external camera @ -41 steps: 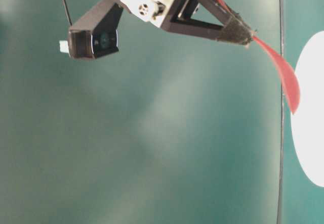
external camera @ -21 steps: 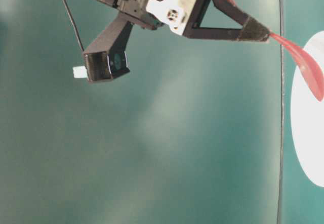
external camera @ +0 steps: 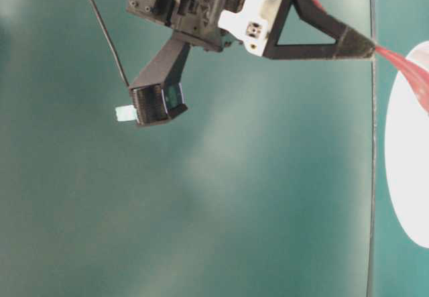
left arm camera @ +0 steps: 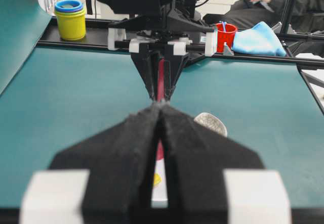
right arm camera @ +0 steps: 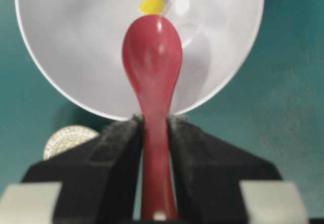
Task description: Scoop the yellow hexagonal prism block from the bowl with a spoon using the right arm.
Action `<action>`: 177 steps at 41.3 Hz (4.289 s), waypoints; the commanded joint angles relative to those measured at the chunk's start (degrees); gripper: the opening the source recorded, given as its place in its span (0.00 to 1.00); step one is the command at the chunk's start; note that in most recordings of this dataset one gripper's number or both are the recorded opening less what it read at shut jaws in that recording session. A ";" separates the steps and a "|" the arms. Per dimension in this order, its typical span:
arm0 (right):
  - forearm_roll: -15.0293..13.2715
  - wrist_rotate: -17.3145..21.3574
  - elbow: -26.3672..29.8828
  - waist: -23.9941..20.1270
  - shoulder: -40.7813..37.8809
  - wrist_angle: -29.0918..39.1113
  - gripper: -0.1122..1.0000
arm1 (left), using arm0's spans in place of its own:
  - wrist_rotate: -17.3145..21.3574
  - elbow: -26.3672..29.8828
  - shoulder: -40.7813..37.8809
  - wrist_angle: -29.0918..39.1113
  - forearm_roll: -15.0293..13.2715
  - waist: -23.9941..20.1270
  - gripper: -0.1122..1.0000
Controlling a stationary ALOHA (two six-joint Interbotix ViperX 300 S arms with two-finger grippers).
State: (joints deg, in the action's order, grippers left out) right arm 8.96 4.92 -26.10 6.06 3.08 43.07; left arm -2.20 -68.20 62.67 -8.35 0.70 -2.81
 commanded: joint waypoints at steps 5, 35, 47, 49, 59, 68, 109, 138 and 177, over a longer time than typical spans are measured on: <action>-0.09 0.09 1.41 0.26 -0.44 -0.18 0.32 | 0.09 1.67 -0.26 -0.18 0.09 -0.09 0.10; 0.18 0.26 2.90 0.26 -2.99 1.05 0.32 | 0.09 1.67 -0.26 -0.18 0.09 -0.09 0.10; 0.09 0.26 2.90 0.18 -2.99 1.49 0.32 | 0.18 1.67 -0.26 -0.18 0.09 -0.09 0.10; 0.09 0.26 2.90 0.26 -2.99 1.49 0.32 | 0.18 1.67 -0.26 -0.26 0.09 -0.09 0.10; 0.18 0.35 2.90 0.18 -2.99 1.49 0.32 | 0.18 1.67 -0.26 -0.09 0.09 -0.09 0.10; 0.18 0.35 2.90 0.26 -2.99 1.49 0.32 | 0.18 1.67 -0.26 0.09 0.09 -0.09 0.10; 0.62 0.26 5.98 0.26 -6.33 1.49 0.32 | 0.18 1.67 -0.18 0.18 0.09 -0.09 0.10; 0.88 0.35 7.56 0.26 -8.79 -0.09 0.32 | 0.26 1.67 -0.18 0.88 0.18 -0.09 0.10; 0.97 2.55 7.56 0.18 -10.20 -4.66 0.32 | 0.26 1.67 -0.26 0.88 0.18 -0.09 0.10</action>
State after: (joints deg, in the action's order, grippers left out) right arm 9.84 7.38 -19.95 6.15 -7.91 38.85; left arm -2.02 -68.20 62.75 -7.21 0.79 -2.81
